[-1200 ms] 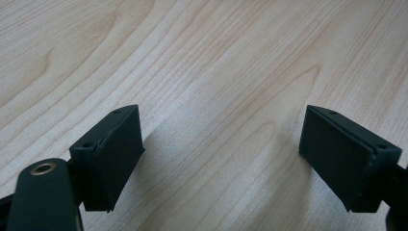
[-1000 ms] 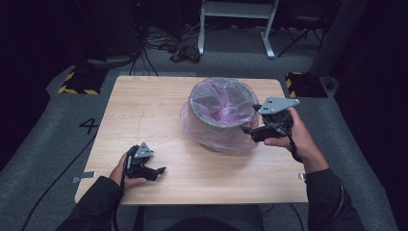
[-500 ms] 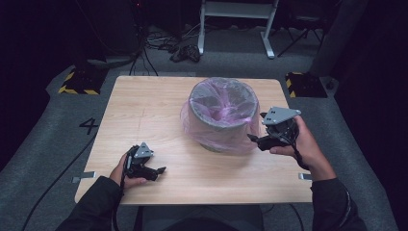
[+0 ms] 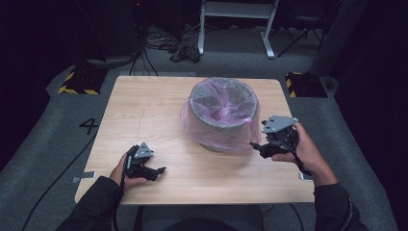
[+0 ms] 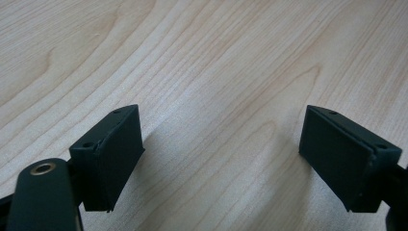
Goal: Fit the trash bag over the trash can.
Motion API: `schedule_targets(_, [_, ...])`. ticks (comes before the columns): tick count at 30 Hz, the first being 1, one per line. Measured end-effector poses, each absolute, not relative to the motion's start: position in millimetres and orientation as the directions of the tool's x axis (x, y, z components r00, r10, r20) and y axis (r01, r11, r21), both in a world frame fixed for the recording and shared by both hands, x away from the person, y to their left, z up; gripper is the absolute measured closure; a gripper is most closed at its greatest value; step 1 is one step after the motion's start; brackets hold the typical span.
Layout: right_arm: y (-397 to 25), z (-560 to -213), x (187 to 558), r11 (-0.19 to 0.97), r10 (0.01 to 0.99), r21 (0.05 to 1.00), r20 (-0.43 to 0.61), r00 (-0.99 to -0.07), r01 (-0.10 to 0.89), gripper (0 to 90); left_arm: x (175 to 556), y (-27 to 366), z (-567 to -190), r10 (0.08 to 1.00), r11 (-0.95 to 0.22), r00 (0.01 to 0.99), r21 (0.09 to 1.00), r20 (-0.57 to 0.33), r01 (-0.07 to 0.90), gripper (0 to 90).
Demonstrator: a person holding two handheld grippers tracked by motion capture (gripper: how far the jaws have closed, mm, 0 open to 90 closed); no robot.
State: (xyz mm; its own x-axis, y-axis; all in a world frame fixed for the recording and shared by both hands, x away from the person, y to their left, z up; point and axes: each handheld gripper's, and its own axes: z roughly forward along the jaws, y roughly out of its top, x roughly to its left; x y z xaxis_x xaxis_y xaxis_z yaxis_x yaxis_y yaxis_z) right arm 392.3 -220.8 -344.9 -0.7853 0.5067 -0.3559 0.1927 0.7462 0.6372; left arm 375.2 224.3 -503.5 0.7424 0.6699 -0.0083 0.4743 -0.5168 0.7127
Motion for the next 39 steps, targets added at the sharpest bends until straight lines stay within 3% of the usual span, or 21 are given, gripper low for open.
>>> schedule_targets(39, [-255.4,-416.7,396.2,0.776,0.561,0.529,-0.331,-0.759,0.343,19.3,375.2,224.4,-503.4,0.670,-0.518,0.742,0.712,-0.006,0.474,15.1])
